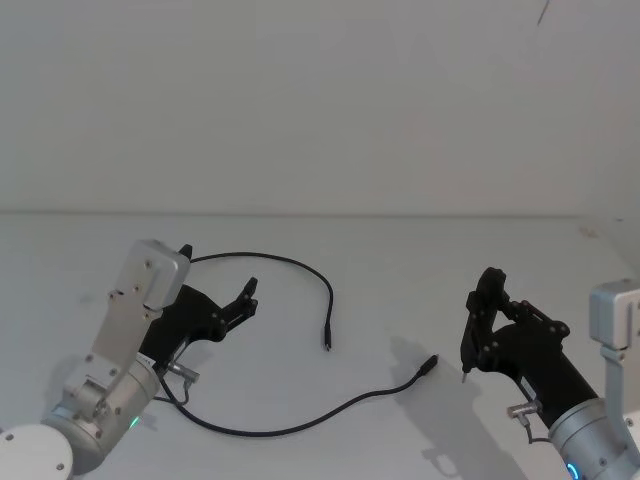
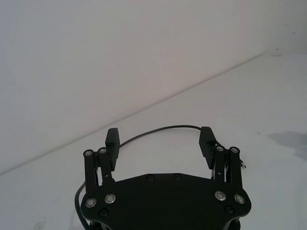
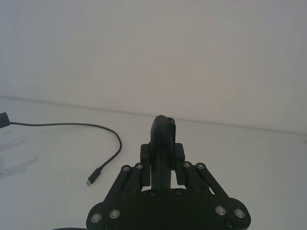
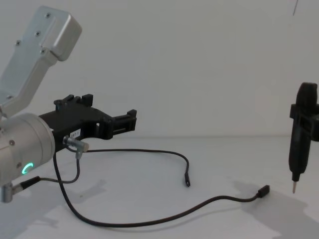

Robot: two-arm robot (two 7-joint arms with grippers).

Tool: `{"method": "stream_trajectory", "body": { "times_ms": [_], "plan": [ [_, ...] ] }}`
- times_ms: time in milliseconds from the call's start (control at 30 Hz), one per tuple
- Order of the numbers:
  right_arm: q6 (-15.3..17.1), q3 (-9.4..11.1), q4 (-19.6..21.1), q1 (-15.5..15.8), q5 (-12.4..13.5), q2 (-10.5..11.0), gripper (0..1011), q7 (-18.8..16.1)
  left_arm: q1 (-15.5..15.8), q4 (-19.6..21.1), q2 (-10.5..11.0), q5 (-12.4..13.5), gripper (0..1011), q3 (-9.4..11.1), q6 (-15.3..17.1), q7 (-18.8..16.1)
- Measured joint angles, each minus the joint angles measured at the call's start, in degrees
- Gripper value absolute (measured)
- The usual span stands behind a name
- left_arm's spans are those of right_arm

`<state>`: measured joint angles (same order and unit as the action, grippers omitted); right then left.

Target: Pick up the data cable with the one hand.

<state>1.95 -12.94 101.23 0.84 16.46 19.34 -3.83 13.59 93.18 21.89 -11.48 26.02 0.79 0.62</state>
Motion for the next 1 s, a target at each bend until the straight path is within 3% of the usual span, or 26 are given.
{"method": "stream_trajectory", "body": {
  "times_ms": [1000],
  "plan": [
    [0.0,0.0,0.0,0.0,0.0,0.0,279,0.0,0.0,0.0,0.0,-0.01,1001,0.0,0.01,0.01]
  ]
}}
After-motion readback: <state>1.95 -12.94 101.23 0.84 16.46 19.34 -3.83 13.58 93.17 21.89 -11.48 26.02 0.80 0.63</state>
